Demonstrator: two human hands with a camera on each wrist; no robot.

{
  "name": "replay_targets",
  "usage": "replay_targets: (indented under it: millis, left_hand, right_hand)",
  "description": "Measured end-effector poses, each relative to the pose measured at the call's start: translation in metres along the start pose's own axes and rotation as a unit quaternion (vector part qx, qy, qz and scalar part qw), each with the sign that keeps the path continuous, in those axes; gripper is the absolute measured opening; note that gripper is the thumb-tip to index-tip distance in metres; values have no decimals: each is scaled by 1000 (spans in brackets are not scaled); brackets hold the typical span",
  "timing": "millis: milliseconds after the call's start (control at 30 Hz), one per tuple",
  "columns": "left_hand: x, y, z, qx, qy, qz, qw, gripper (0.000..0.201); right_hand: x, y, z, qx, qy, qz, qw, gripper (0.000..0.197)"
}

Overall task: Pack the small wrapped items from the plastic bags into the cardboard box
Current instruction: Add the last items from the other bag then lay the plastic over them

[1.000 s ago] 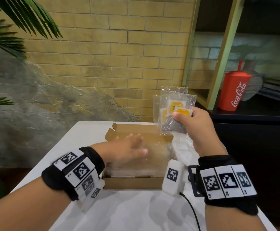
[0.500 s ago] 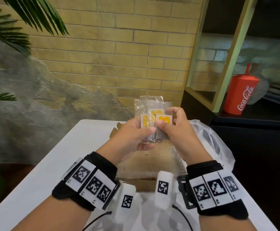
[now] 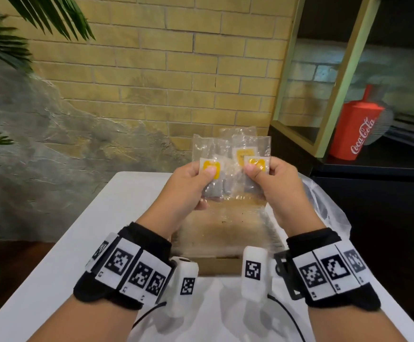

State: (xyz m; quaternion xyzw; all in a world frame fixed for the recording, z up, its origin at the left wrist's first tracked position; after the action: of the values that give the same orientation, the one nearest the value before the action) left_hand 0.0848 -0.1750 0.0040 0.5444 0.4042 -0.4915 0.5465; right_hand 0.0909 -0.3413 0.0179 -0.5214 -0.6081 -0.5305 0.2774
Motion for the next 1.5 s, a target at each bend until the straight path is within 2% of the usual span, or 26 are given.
replay_targets:
  millis: [100, 200, 267, 333, 433, 467, 500, 567, 600, 633, 700, 767, 900, 967, 1067, 1100, 1133, 1233, 1267, 1300, 1333, 1400, 1433, 1500]
  left_hand:
    - [-12, 1, -17, -42, 1, 33, 999, 15]
    - [-24, 1, -33, -82, -46, 54, 994, 16]
    - [-30, 0, -40, -99, -70, 63, 991, 16]
    - [-31, 0, -45, -109, -69, 66, 989, 13]
    - [-31, 0, -46, -114, -52, 64, 990, 13]
    - [-32, 0, -45, -110, -45, 60, 991, 12]
    - [-32, 0, -44, -104, -41, 56, 992, 12]
    - [-32, -1, -40, -88, -33, 47, 994, 11]
    - [-31, -2, -38, -80, -28, 42, 995, 11]
    - [-31, -2, -37, -72, -23, 38, 996, 10]
    - [-30, -2, -35, -60, -17, 34, 997, 10]
    - [-30, -2, -36, -58, -17, 33, 998, 10]
    - [-30, 0, -38, -57, -24, 28, 998, 16]
    - [-29, 1, -40, -62, -29, 23, 997, 20]
    - [-28, 2, -42, -63, -35, 16, 997, 22]
    - [-28, 3, -42, -62, -35, 16, 997, 22]
    - [-28, 3, -42, -58, -33, 16, 998, 23]
    - [-26, 3, -39, -35, -6, 26, 999, 23]
    - [-25, 2, -39, -30, 1, 30, 999, 23]
    - [-24, 2, -38, -29, 3, 34, 999, 22]
    - [-23, 3, -39, -32, 3, 37, 999, 21]
    - [-20, 4, -39, -39, 5, 42, 998, 18]
    - [-19, 4, -37, -38, 7, 45, 998, 17]
    - [-18, 4, -32, -24, 14, 52, 998, 19]
  right_hand:
    - [-2, 10, -13, -20, -39, 1, 999, 6]
    - [1, 26, -11, 19, -146, -5, 989, 11]
    - [5, 36, -5, 48, -259, -27, 964, 11]
    - [8, 39, 8, 106, -354, -50, 928, 16]
    - [-2, 33, 31, 213, -465, -60, 857, 6]
    - [-7, 30, 38, 250, -500, -61, 827, 8]
    - [-13, 25, 46, 287, -543, -60, 786, 18]
    - [-22, 16, 55, 358, -634, -51, 684, 37]
    - [-23, 13, 58, 380, -660, -47, 646, 44]
    - [-23, 12, 59, 395, -669, -36, 629, 51]
    - [-20, 12, 61, 407, -647, -19, 645, 60]
    - [-17, 15, 60, 390, -620, -22, 681, 61]
    - [-6, 20, 59, 298, -541, -114, 778, 39]
    - [1, 21, 58, 260, -507, -145, 809, 34]
    - [12, 22, 52, 203, -454, -156, 854, 31]
    - [11, 22, 52, 211, -450, -154, 854, 30]
    - [5, 21, 54, 241, -460, -146, 842, 29]
    - [-19, 10, 62, 350, -543, -112, 755, 32]
    - [-19, 11, 61, 352, -541, -107, 756, 30]
    - [-14, 13, 59, 340, -514, -104, 781, 26]
    - [-6, 15, 56, 325, -464, -96, 819, 23]
    - [9, 13, 52, 326, -305, -39, 894, 29]
    - [14, 9, 53, 334, -223, -7, 916, 33]
    - [23, 5, 57, 322, -147, 12, 935, 37]
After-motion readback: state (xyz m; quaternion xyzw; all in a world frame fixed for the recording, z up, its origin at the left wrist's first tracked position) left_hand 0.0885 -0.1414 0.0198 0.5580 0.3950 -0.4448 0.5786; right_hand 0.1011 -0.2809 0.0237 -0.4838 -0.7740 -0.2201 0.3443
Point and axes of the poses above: each hand's wrist, its own y-axis towards the middle knuckle, its own z-axis out of the palm, x = y × z, the point moved 7 cm from there along y, towards the middle knuckle, and after that the axes turned 9 degrees about -y, right-handed, at the moved point
